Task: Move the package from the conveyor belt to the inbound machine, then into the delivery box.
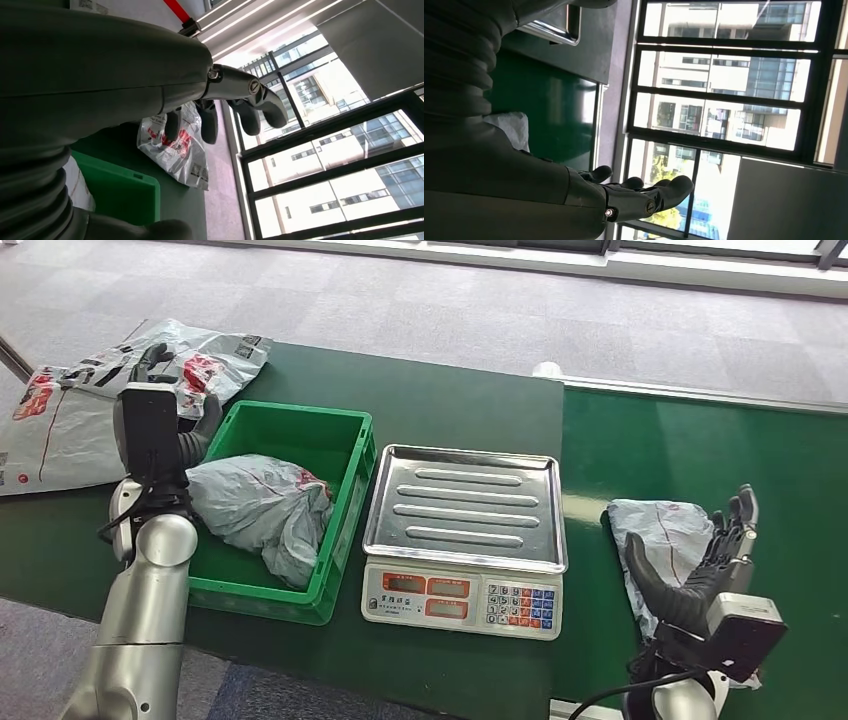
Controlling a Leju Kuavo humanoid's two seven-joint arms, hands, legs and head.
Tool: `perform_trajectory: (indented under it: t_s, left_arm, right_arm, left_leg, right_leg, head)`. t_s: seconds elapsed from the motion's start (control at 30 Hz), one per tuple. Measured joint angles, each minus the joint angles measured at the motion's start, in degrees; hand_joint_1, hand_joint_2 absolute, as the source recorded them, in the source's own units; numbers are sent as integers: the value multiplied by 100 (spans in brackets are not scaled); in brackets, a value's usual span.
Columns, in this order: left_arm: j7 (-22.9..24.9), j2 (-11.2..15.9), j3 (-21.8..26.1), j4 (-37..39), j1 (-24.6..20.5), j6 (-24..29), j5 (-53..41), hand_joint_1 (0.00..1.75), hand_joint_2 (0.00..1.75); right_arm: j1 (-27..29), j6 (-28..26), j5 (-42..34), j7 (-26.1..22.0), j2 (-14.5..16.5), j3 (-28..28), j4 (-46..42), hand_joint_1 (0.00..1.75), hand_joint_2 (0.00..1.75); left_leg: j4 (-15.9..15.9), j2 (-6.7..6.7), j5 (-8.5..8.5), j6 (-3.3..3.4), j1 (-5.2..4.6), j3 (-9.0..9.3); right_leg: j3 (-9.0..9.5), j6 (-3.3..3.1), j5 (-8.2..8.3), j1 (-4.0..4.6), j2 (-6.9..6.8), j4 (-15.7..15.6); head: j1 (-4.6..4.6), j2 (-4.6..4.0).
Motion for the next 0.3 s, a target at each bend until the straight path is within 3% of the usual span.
perform_trajectory:
  t_s: [0.3]
  left_arm:
    - [36, 40, 47, 148, -3, -7, -8, 0, 175]
  right_arm:
    - [-32, -3, -3, 22, -45, 15, 100, 0, 175]
  left_leg:
    - [0, 0, 1, -1, 2, 1]
  right_leg:
    - [0, 0, 0, 2, -1, 0]
  head:
    - [0, 0]
